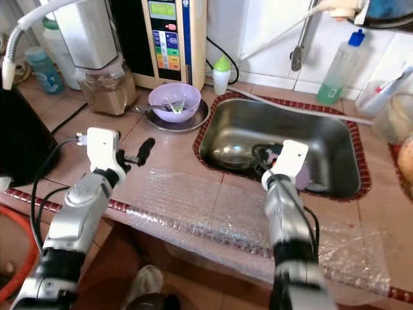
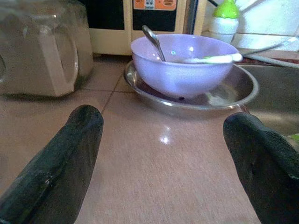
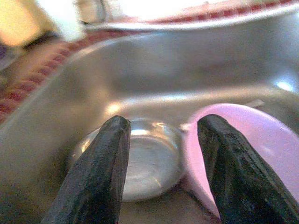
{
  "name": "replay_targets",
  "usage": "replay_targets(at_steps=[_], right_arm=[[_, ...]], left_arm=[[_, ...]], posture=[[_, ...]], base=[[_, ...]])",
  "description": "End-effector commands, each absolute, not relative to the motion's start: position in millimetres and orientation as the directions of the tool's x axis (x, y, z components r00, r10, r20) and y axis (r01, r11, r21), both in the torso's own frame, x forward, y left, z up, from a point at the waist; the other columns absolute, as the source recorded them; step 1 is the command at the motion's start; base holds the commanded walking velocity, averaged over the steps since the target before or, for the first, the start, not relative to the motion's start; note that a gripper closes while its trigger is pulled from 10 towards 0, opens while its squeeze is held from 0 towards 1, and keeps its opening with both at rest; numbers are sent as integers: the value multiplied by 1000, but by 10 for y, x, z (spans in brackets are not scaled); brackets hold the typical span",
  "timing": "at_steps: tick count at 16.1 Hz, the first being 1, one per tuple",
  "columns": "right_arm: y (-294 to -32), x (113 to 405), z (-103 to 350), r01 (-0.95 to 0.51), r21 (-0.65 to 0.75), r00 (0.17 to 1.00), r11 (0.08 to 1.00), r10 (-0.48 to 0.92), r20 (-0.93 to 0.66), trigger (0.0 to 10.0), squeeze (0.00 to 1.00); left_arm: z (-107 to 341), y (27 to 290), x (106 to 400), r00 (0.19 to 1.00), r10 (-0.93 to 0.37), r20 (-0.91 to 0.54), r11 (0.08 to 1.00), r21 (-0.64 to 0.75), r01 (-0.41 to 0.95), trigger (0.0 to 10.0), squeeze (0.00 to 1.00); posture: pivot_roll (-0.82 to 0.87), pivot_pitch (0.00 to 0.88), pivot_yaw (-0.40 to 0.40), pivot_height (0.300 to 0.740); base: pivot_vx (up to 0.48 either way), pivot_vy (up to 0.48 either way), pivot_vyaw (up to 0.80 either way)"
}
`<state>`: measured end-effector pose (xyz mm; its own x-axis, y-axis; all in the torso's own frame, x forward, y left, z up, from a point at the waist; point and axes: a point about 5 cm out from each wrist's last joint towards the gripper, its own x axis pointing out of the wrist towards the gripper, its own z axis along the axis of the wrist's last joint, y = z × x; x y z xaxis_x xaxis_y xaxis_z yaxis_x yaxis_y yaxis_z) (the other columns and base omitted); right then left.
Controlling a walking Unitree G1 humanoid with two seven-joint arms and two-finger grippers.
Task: Kitchen organization
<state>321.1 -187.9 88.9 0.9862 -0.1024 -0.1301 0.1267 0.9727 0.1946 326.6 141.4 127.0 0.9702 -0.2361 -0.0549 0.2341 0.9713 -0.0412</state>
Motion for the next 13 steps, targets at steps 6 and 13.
replay_targets(at_steps=[6, 13], right_arm=[[-1664, 2751, 803, -19, 185, 990, 983, 44, -132, 10000, 580], [-1613, 2474, 949, -83, 144, 984, 986, 104, -145, 10000, 0]], left_arm=[[1286, 1455, 3505, 977, -181, -110, 979, -115, 169, 10000, 1000], [1337, 1455, 3802, 978, -123, -171, 974, -212, 85, 10000, 0]], posture=[[-101, 10, 143, 740], [-176, 55, 145, 740]], base=[[0, 0, 0], [0, 0, 0]])
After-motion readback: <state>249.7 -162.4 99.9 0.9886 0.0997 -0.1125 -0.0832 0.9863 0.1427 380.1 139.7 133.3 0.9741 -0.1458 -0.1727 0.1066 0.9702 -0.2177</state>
